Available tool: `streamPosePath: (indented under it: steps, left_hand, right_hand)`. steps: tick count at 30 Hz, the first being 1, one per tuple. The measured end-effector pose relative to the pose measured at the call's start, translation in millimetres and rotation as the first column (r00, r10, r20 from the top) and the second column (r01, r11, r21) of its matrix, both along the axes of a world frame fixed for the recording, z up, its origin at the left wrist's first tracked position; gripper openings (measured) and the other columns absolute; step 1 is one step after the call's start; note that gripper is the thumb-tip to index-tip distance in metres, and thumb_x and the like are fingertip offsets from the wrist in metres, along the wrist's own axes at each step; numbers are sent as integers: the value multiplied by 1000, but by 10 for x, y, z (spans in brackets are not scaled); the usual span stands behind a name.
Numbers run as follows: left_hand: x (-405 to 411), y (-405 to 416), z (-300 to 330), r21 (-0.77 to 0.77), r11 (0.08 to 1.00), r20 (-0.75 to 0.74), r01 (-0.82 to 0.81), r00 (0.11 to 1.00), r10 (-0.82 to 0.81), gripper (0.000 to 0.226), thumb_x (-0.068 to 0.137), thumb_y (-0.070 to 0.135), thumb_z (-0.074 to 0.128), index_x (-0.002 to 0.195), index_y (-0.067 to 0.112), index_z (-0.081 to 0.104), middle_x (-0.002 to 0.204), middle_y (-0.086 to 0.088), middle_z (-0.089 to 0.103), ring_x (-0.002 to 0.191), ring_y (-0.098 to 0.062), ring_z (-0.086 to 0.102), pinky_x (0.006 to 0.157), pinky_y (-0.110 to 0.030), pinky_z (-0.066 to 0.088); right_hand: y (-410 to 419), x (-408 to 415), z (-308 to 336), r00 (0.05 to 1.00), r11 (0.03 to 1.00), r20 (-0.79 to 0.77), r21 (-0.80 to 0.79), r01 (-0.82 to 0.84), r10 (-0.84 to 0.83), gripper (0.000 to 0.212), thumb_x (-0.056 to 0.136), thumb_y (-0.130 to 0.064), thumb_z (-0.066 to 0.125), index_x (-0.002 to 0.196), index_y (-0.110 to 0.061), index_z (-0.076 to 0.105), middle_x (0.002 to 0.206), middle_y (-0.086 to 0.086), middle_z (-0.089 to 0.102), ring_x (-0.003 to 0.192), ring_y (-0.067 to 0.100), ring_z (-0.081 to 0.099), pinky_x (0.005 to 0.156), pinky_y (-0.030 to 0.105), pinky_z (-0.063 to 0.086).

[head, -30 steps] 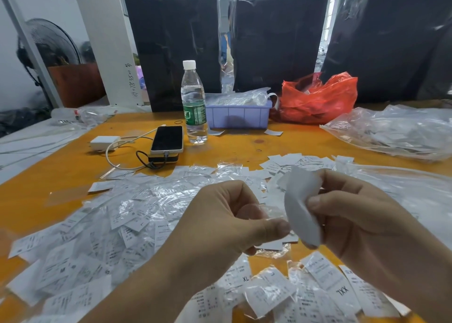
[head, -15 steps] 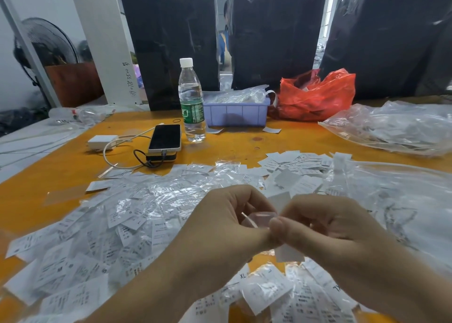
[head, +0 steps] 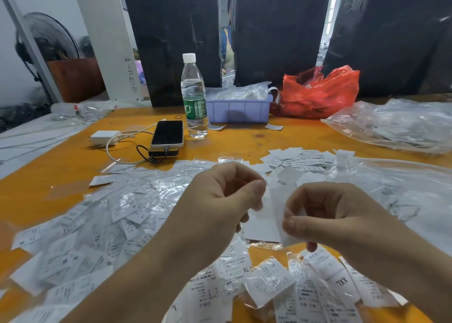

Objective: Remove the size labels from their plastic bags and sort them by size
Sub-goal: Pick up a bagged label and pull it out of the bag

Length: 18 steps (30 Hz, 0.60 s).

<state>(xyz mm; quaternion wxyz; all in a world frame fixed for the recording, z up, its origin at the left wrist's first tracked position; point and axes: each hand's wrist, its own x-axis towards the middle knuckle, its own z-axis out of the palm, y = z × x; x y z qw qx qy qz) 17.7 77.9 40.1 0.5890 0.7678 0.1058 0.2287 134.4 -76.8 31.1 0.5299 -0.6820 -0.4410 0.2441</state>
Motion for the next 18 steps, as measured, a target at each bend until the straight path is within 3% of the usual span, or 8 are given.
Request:
streamPosePath:
  steps: [3, 6, 8, 11, 15, 18]
  left_hand:
    - [7, 0, -12, 44, 998, 54, -49, 997, 46, 11, 91, 26, 63, 84, 33, 67, 61, 9, 64, 51, -2, 54, 50, -14, 45]
    - [17, -15, -24, 51, 996, 72, -77, 995, 74, 5, 90, 31, 61, 87, 30, 65, 60, 8, 64, 51, -2, 54, 51, -16, 45]
    - [19, -20, -27, -1, 997, 76, -77, 994, 77, 14, 86, 40, 58, 88, 28, 65, 61, 6, 63, 52, -5, 54, 50, -18, 47]
    - [18, -19, -19, -147, 989, 53, 12, 999, -4, 29, 85, 51, 60, 91, 24, 69, 69, 4, 66, 60, -9, 60, 52, -22, 50]
    - [25, -6, -22, -255, 960, 51, 116, 993, -107, 24, 73, 28, 70, 96, 23, 73, 81, -1, 69, 71, -13, 63, 56, -24, 51]
    - [17, -10, -15, -257, 951, 59, 175, 984, -165, 27, 69, 25, 75, 95, 23, 73, 82, 0, 68, 71, -12, 62, 57, -23, 50]
  right_hand:
    - [11, -1, -2, 999, 997, -34, -67, -38, 36, 36, 54, -48, 75, 75, -19, 72, 65, -2, 63, 62, 15, 59, 62, 31, 48]
    - [16, -12, 18, 994, 998, -104, -51, -40, 35, 26, 57, -38, 79, 69, -16, 71, 67, 4, 65, 60, 17, 58, 59, 28, 49]
    - [15, -26, 45, 987, 1000, -162, -7, -18, 17, 15, 63, -29, 76, 66, -16, 71, 67, 7, 64, 59, 18, 56, 55, 24, 48]
    - [6, -16, 55, 978, 998, -204, 46, 49, -39, 14, 65, -26, 72, 66, -12, 71, 69, 11, 62, 58, 21, 53, 53, 25, 47]
    - [9, -2, 54, 965, 992, -252, 81, 99, -76, 15, 65, -25, 72, 66, -11, 71, 68, 11, 62, 55, 20, 52, 51, 24, 47]
    - [11, -10, 46, 967, 989, -242, 95, 111, -85, 14, 65, -26, 71, 66, -12, 71, 68, 12, 64, 53, 18, 53, 51, 23, 48]
